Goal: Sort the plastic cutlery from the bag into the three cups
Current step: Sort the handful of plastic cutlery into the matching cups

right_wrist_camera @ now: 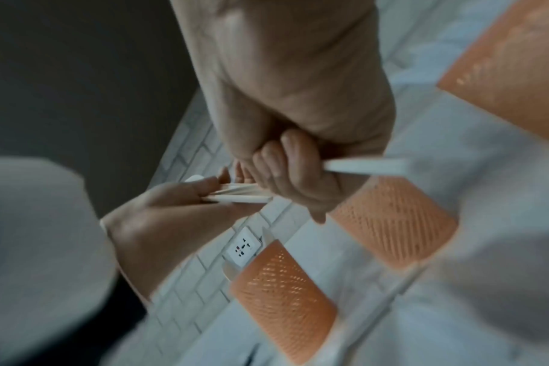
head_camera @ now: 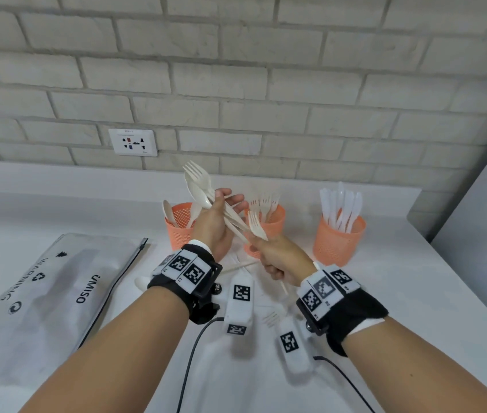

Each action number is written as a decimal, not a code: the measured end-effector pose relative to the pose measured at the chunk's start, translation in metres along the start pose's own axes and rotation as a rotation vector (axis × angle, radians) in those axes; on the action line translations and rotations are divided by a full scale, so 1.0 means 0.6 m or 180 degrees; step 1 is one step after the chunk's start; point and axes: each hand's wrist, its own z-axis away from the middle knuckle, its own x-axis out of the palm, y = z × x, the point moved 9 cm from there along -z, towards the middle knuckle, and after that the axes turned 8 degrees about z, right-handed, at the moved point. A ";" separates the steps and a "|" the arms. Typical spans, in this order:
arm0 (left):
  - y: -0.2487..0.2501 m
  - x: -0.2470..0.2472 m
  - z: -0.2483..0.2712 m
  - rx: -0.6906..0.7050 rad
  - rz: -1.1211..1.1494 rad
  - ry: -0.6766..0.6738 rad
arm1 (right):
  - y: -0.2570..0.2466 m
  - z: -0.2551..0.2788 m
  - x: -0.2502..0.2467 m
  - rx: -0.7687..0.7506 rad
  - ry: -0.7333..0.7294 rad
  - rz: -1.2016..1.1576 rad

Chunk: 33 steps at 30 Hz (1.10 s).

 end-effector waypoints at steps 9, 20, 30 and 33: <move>-0.006 0.029 0.049 0.0057 0.0247 -0.0627 | 0.002 0.007 -0.012 0.0119 0.0569 -0.2295; -0.027 0.028 0.051 -0.0609 -0.1073 -0.0804 | -0.080 0.029 -0.062 -0.0976 0.0646 -0.1329; -0.028 0.008 0.045 -0.0640 -0.1705 -0.0932 | -0.093 0.003 -0.045 -0.0868 0.0471 -0.1231; -0.012 -0.013 0.027 -0.0470 -0.1764 -0.0728 | -0.110 -0.020 -0.078 -0.0920 0.0819 -0.1509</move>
